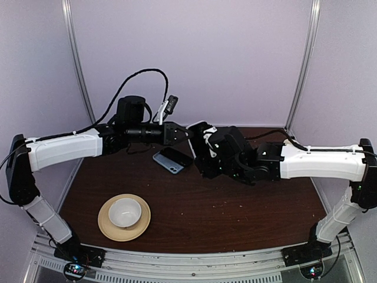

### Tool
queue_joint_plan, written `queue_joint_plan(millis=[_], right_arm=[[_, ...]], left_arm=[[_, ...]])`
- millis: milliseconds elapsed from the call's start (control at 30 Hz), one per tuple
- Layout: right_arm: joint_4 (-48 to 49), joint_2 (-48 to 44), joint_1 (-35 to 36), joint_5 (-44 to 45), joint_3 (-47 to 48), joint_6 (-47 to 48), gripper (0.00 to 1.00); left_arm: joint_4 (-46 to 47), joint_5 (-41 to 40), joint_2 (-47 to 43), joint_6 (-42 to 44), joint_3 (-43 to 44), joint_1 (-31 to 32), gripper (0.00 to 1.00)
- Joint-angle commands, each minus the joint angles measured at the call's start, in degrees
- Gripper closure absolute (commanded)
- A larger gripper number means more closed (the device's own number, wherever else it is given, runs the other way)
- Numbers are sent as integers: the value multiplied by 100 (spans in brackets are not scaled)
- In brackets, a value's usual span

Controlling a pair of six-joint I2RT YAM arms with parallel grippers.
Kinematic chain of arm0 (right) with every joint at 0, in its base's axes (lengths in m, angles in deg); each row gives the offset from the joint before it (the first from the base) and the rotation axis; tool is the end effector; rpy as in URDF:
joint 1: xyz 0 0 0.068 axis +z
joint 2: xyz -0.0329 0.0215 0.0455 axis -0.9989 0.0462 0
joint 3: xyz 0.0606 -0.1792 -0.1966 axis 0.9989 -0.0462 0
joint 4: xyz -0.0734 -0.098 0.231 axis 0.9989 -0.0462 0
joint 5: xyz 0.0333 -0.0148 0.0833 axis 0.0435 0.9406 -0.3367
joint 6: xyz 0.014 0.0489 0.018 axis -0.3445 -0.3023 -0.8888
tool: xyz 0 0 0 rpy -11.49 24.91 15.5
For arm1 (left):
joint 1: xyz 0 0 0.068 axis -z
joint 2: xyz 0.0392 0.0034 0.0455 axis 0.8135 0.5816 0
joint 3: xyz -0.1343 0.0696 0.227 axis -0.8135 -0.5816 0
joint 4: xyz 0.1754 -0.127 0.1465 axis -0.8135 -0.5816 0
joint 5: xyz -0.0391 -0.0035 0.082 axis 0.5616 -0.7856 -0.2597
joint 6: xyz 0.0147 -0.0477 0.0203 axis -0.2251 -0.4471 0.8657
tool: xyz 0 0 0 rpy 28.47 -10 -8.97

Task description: Put the phone into the phone case

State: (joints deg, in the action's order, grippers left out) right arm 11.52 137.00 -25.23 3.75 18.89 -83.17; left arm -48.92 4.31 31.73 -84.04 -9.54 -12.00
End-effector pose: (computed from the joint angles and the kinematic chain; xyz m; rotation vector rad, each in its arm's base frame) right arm 0.1771 0.3048 0.2948 -0.6176 2.0786 0.3594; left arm 0.2659 -0.2676 0.3246 0.5893 1.9539 -1.3623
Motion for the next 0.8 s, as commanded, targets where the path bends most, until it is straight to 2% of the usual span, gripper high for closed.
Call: queue_joint_plan(millis=[0, 33, 67, 133, 167, 233, 267, 300, 400, 500, 567, 667, 767], right_arm=[[365, -269, 54, -17, -4, 61, 73], [371, -297, 54, -94, -35, 84, 68], [384, -339, 50, -259, -91, 159, 58], [320, -441, 43, -583, -165, 306, 29], [226, -519, 30, -687, -194, 372, 20], [60, -741, -1, -862, -306, 530, 5], [20, -900, -52, -1105, -397, 666, 1], [-1, -1058, -136, -1458, -494, 819, 1], [-105, -1561, -569, -3231, -693, 1181, 0], [-150, -1767, -1078, -4905, -703, 1219, 0], [-42, -1790, -1319, -5694, -641, 1165, 3], [97, -1688, -1438, -6152, -433, 1135, 14], [190, -1528, -1449, -6468, -226, 1115, 33]], left_arm=[[172, 109, 13, 173, 45, -49, 100], [124, 82, -8, 238, 26, -43, 100], [60, 70, -39, 325, 1, -46, 100], [-108, 51, -105, 599, -7, -44, 100], [-214, 47, -143, 760, 9, -42, 100], [-381, 99, -237, 1111, 43, -40, 100], [-534, 148, -291, 1302, 60, -42, 100], [-624, 227, -351, 1459, 68, -37, 100], [-686, 808, -561, 1930, 59, -29, 100], [-592, 1577, -795, 2320, -53, 43, 100], [-544, 1869, -966, 2621, -165, 155, 100], [-694, 2087, -1130, 2988, -198, 297, 100], [-860, 2152, -1162, 3097, -122, 372, 100]])
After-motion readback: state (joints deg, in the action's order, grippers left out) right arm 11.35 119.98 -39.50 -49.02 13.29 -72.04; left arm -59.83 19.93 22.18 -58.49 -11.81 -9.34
